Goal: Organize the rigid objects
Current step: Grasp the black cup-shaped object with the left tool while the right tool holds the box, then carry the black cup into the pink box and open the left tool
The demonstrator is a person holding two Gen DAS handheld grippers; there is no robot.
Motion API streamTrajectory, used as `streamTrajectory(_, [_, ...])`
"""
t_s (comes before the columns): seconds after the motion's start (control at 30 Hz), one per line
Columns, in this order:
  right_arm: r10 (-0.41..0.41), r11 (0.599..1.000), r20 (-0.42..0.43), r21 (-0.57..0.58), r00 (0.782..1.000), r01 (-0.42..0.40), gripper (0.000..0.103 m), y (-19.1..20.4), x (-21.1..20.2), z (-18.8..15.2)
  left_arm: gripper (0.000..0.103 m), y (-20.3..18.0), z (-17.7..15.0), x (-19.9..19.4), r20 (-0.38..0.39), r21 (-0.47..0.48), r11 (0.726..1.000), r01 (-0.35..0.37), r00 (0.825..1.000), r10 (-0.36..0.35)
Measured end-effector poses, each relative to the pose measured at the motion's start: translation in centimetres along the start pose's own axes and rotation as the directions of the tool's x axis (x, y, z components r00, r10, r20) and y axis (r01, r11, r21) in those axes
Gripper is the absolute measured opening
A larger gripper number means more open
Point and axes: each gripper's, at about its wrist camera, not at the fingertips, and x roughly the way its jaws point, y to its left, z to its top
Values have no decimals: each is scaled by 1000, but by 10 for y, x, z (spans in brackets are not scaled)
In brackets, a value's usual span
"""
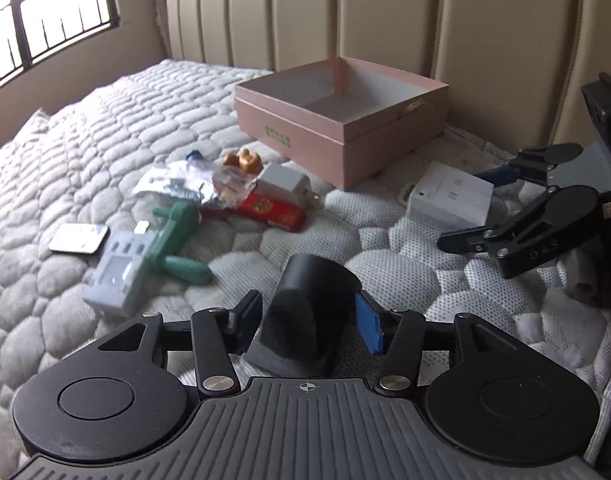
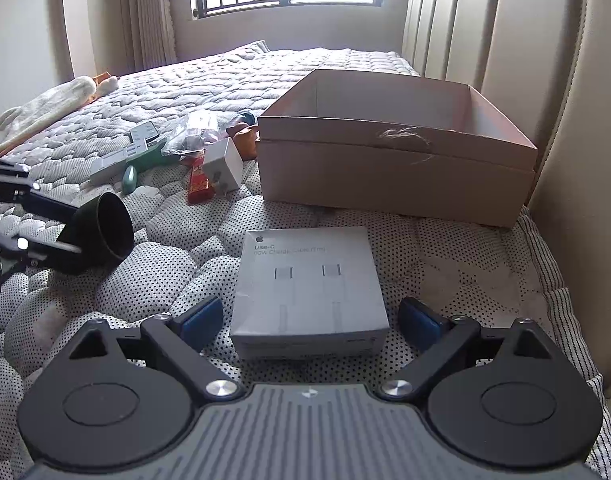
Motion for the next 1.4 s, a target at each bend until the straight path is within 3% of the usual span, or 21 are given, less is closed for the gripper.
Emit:
streamTrajectory(0.23, [-1,1000,21,-16,1000,2,95,3,-12,17,57,8,4,32,-66,22,1000,17,998,-16])
streamTrajectory(0.4, [16,997,-43,-81,999,-19,93,11,5,27,55,5,-4,29,-45,-2,1000,1,999,-1])
streamTrajectory(0.5, [15,994,-80,-108,997,-23,80,14,12,25,55,1,-9,21,-22,-25,999,-31,999,30])
streamTrajectory(0.53, [13,994,-80,-107,997,-21,70,14,10,25,55,-1,-9,19,-23,-42,999,-33,999,32])
streamTrajectory(0.73, [22,994,-54,-107,998,-28,70,9,-28,26,55,-28,-4,2,-17,-75,997,-22,1000,21])
streamTrajectory(0.9, [2,994,-1,-114,1000,-2,70,-2,-71,21,55,-63,10,-10,-22,-45,997,57,998,-58])
streamTrajectory(1.0, [-22,996,23,-83,1000,24,70,-12,-93,18,55,-83,29,-16,16,-52,991,124,992,-123])
streamTrajectory(1.1, [-62,996,54,-64,997,65,70,-23,-111,11,55,-87,65,-15,91,-71,990,125,989,-119])
streamTrajectory(1.23, [-86,994,79,-58,993,90,70,-34,-125,1,55,-76,124,4,206,-147,985,85,977,-54])
streamTrajectory(1.4, [-98,994,78,-42,992,101,70,-44,-126,-4,55,-56,188,61,228,-259,966,1,972,60])
